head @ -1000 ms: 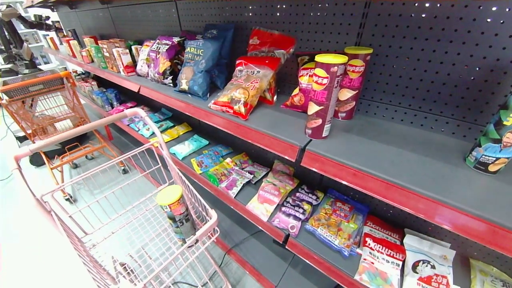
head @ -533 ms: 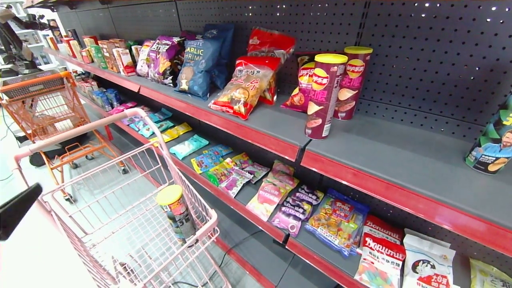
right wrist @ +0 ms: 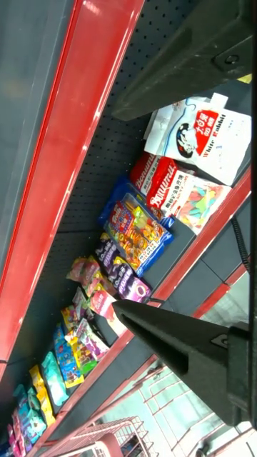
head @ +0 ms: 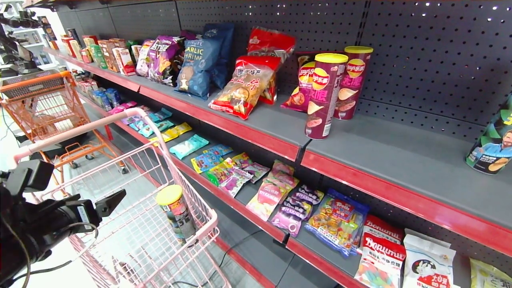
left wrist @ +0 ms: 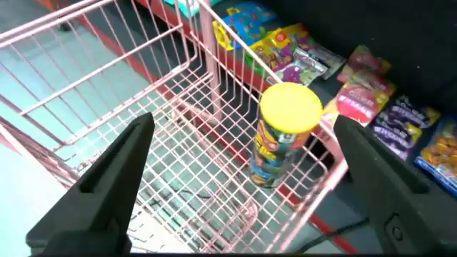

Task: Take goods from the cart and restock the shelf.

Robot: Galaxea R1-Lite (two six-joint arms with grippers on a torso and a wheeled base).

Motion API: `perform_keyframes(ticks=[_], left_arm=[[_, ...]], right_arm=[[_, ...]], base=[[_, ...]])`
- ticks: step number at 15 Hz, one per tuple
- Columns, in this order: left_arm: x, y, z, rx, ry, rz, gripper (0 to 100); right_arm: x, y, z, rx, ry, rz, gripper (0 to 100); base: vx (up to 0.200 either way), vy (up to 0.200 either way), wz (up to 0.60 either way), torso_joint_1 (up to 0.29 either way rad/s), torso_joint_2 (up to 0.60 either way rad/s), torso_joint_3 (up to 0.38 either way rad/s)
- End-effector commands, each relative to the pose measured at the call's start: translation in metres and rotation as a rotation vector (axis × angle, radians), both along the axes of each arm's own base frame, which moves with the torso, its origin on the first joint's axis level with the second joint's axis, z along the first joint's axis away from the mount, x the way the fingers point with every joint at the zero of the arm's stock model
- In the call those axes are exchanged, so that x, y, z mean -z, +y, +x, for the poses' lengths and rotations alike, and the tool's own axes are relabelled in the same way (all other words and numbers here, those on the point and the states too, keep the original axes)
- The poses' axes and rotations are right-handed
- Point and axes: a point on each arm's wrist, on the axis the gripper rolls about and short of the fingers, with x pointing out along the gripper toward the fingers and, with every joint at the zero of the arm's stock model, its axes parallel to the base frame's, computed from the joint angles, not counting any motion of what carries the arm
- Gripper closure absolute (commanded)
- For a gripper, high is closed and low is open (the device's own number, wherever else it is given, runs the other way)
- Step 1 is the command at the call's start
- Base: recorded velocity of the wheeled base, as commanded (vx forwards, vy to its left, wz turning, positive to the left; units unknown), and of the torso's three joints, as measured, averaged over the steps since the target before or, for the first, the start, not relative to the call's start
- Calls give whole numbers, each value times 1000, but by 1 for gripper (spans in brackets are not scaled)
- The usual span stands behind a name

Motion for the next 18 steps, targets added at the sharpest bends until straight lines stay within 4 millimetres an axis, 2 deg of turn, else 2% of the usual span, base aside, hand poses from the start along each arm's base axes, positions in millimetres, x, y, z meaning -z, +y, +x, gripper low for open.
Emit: perform_keyframes(ticks=[1,4,7,9,13,18], left_arm=[[37,5,29,-11,86,-7,0],[62,0,37,51,86,0,0],[78,-6,45,123,87,42,0],[84,-16,49,171,73,49,0],[102,-23,54,204,117,57,0],[115,-22,59,194,158,57,0]], right_arm=[[0,0,0,-1,0,0,0],[0,0,0,0,0,-2,0],[0,0,0,0,1,-2,0],[0,0,0,-1,0,-2,0],[0,0,0,0,0,-2,0],[0,0,0,-1,0,-2,0]], base=[[0,0,0,0,0,0],[0,0,0,0,0,0],[0,0,0,0,0,0],[0,0,0,0,0,0],[0,0,0,0,0,0],[0,0,0,0,0,0]])
